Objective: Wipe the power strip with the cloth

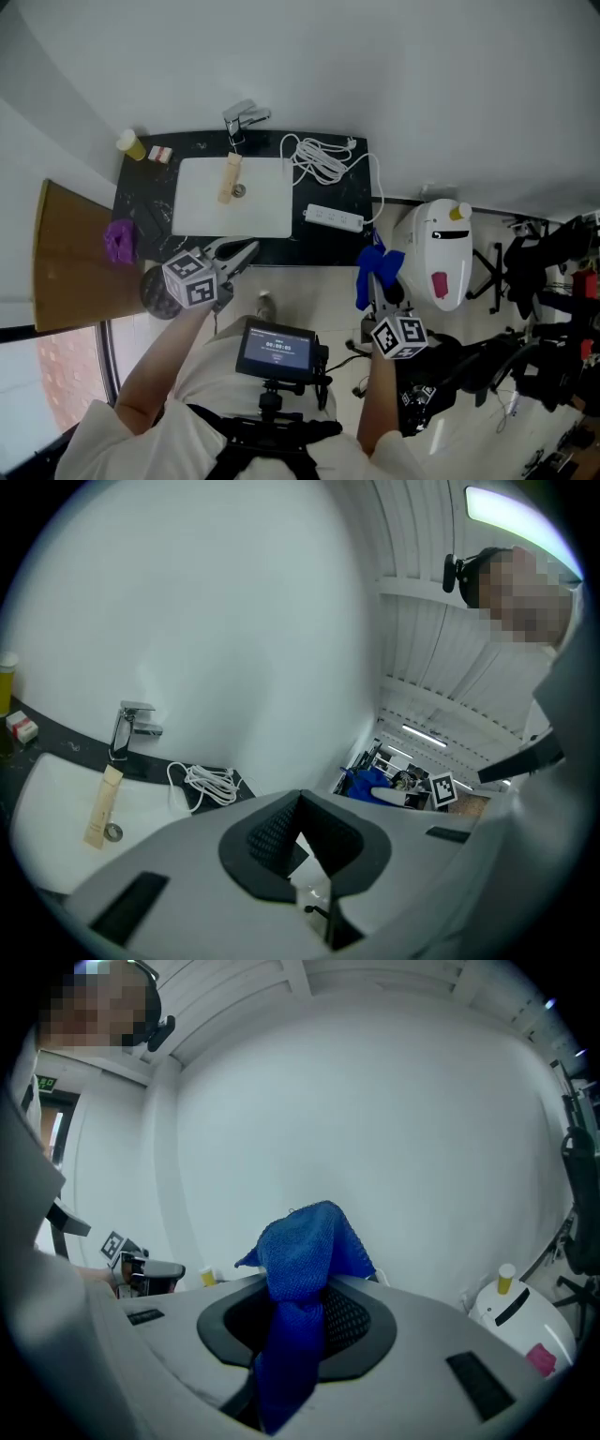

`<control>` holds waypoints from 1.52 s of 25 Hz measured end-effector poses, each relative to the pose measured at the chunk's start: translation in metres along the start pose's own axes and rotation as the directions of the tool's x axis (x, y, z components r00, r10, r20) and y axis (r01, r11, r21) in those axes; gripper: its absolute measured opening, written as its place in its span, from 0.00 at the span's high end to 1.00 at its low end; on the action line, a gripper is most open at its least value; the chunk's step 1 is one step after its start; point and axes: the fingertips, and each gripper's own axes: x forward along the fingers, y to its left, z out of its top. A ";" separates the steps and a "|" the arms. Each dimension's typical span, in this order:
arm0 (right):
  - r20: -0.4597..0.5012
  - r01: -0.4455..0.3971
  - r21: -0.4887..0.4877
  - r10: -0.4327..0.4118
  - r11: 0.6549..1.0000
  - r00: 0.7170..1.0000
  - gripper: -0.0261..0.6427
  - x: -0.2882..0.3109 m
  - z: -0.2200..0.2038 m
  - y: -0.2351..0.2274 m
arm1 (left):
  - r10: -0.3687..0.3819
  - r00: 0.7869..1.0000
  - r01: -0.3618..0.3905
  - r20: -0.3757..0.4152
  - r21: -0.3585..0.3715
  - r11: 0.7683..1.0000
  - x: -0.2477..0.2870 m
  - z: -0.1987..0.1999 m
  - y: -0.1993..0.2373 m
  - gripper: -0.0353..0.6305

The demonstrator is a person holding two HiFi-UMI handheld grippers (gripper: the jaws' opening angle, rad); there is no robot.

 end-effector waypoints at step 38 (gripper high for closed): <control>-0.454 -0.103 -0.141 0.028 0.985 0.890 0.82 0.327 -0.143 -0.046 | 0.150 0.976 -0.158 -0.157 -0.040 0.987 0.091 0.026 0.140 0.94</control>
